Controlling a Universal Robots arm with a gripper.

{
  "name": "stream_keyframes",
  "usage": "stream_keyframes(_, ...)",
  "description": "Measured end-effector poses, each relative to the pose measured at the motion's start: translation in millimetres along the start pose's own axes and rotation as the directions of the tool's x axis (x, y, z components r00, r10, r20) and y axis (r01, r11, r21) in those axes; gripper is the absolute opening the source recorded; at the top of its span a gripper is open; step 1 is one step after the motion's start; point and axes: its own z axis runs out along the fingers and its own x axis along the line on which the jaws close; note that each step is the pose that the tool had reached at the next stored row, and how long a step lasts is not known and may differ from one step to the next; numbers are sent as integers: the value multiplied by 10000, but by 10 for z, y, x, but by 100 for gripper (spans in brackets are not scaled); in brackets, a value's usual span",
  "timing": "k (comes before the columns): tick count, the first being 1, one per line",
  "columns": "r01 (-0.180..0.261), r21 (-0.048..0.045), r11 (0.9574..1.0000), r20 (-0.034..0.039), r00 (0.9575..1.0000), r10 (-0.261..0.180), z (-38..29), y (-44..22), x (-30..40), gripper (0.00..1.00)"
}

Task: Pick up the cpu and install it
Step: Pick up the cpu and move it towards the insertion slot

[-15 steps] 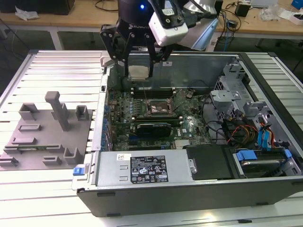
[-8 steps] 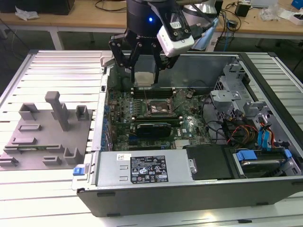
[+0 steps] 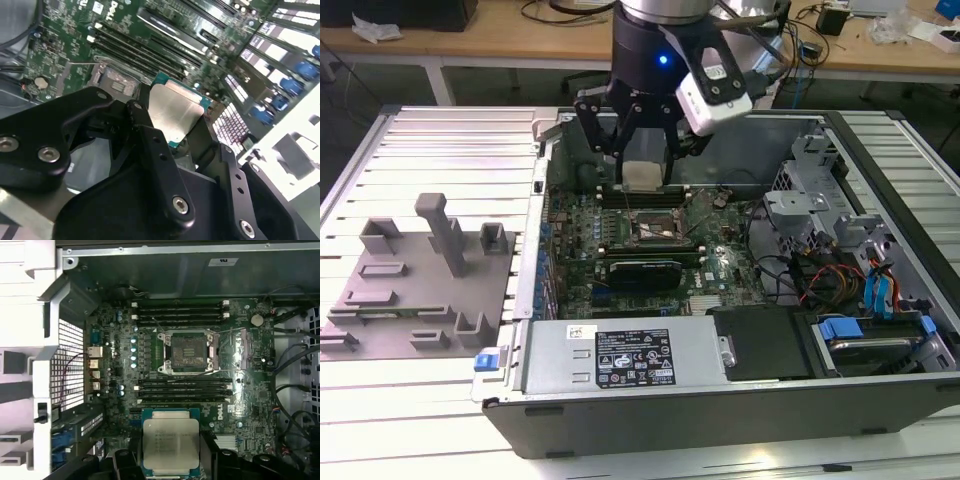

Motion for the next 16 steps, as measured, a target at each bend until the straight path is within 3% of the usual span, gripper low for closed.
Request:
stream_keyframes(4,0,2,10000,-1,10000,0,92,20,-143,55)
stream_keyframes(8,-2,1,10000,-1,10000,2,163,45,-229,55)
stream_keyframes(13,-3,-1,10000,0,10000,3,243,102,-298,55)
stream_keyframes(16,7,0,10000,33,10000,-7,303,204,-298,55)
